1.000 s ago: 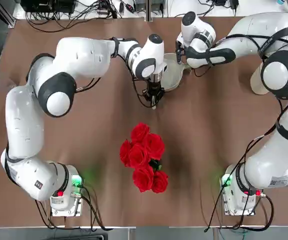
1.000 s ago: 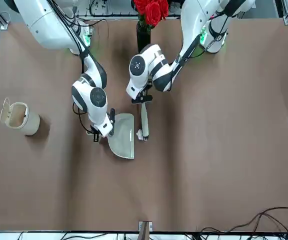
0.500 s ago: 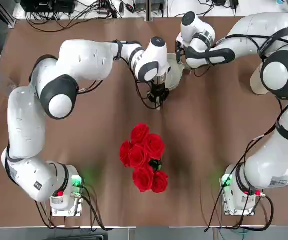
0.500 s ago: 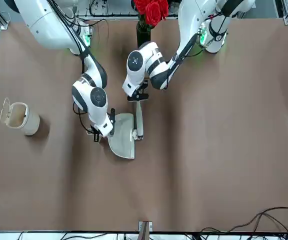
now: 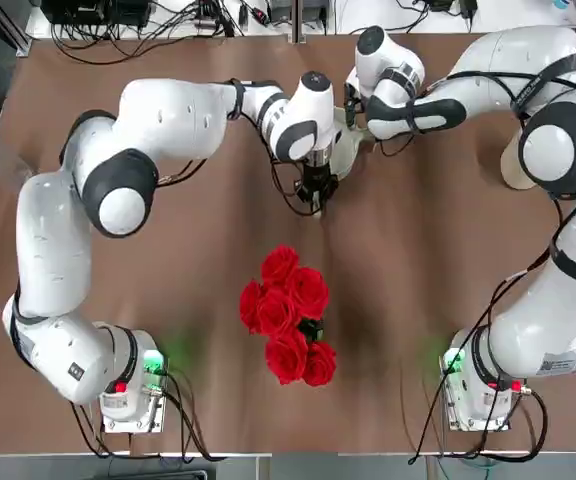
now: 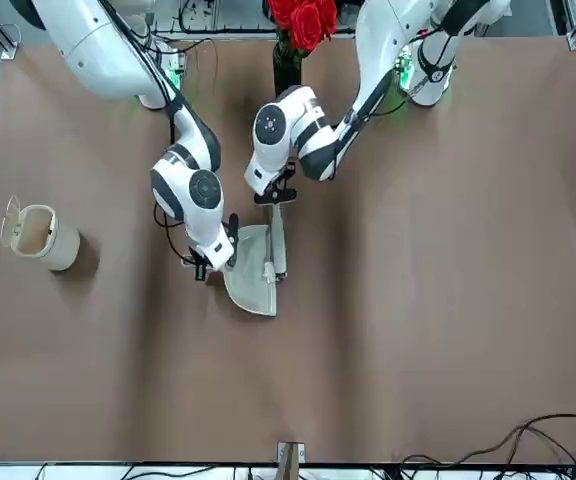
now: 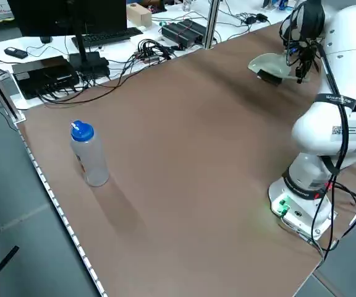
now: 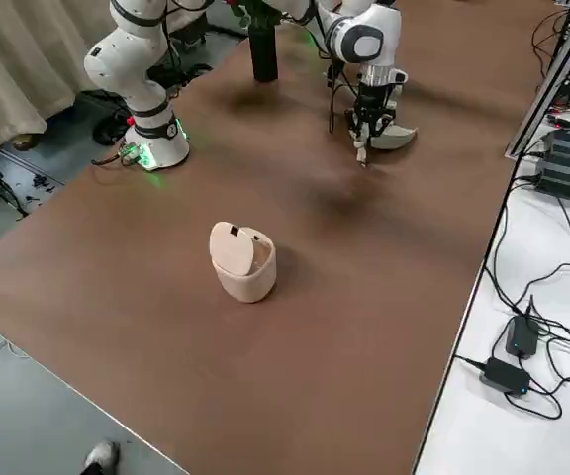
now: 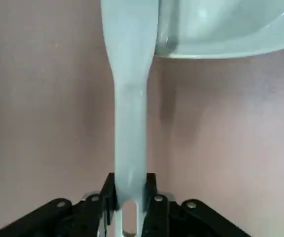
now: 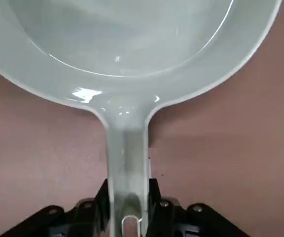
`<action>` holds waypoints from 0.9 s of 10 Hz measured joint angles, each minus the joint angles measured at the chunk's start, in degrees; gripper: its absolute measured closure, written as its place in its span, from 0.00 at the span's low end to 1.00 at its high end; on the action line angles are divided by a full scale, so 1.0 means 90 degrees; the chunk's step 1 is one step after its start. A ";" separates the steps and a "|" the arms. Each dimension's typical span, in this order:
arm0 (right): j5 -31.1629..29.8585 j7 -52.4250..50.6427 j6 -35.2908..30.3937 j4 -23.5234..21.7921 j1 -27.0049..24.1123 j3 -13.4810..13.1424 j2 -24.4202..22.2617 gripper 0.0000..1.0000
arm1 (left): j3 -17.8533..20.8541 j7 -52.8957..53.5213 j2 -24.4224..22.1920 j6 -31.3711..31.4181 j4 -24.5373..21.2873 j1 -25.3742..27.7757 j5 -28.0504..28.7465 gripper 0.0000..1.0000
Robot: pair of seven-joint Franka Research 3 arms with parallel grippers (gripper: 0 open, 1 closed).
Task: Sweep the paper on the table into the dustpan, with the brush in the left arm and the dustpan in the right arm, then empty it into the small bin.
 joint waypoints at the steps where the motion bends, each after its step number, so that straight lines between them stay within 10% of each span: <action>1: 0.0000 0.0000 -0.0002 0.0034 0.0007 0.0002 0.0031 0.67 | 0.0000 0.0000 0.0007 0.0037 0.0000 -0.0005 0.0000 0.73; 9: 0.0000 0.0000 -0.0006 0.0110 0.0032 0.0013 0.0053 0.67 | -0.0003 0.0008 0.0075 0.0858 -0.0001 -0.0155 0.0000 0.73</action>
